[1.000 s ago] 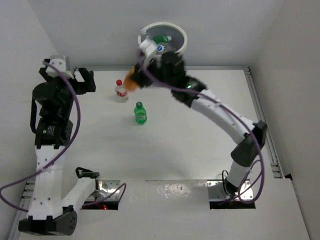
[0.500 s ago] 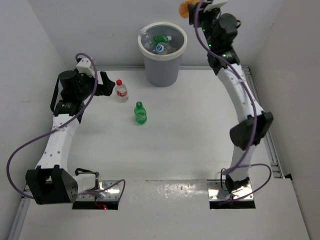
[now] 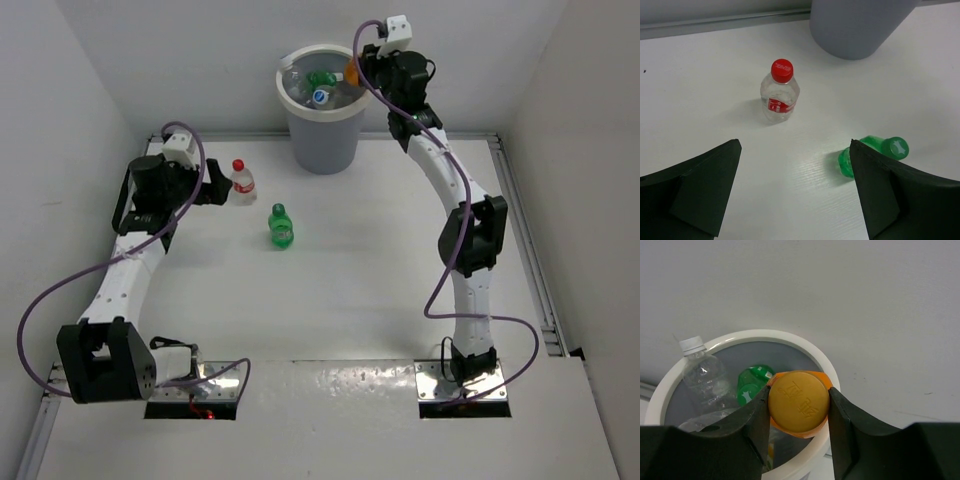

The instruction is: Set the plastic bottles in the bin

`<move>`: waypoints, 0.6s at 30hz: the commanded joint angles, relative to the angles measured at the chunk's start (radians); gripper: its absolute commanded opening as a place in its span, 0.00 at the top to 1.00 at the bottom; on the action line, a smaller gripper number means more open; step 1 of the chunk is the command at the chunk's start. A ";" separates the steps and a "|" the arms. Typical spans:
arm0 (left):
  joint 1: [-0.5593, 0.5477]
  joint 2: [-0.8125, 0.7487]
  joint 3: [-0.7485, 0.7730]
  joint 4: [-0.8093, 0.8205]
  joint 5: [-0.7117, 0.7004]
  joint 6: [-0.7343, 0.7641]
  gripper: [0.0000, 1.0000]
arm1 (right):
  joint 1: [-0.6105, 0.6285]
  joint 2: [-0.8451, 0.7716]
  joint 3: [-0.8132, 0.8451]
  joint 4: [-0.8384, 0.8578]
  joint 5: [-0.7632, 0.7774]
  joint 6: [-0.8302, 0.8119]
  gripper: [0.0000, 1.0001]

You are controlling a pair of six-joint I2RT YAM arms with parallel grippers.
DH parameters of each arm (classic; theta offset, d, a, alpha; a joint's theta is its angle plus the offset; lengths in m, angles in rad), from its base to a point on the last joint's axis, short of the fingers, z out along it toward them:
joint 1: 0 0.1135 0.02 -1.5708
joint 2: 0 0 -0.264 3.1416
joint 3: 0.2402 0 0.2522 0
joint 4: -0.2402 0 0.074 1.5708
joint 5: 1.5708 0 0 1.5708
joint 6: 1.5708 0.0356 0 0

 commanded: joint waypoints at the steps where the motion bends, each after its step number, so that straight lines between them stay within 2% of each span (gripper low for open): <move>1: 0.012 0.019 0.000 0.103 -0.041 0.027 0.03 | 0.009 -0.015 0.035 0.046 -0.009 -0.016 0.81; 2: 0.021 0.030 0.000 0.103 -0.041 0.027 0.02 | 0.015 -0.015 0.034 0.049 -0.006 -0.019 0.78; 6: 0.021 0.093 0.000 0.167 -0.050 0.027 0.00 | 0.025 -0.012 0.027 0.065 0.024 -0.030 0.38; 8: 0.012 0.133 0.000 0.189 -0.050 0.027 0.00 | 0.033 -0.009 0.027 0.073 0.046 -0.071 0.28; 13: 0.012 0.178 0.018 0.250 -0.026 0.027 0.00 | 0.045 0.005 0.033 0.087 0.064 -0.130 0.19; 18: 0.003 0.237 0.029 0.304 -0.012 0.047 0.00 | 0.039 -0.075 -0.044 0.078 0.079 -0.036 0.17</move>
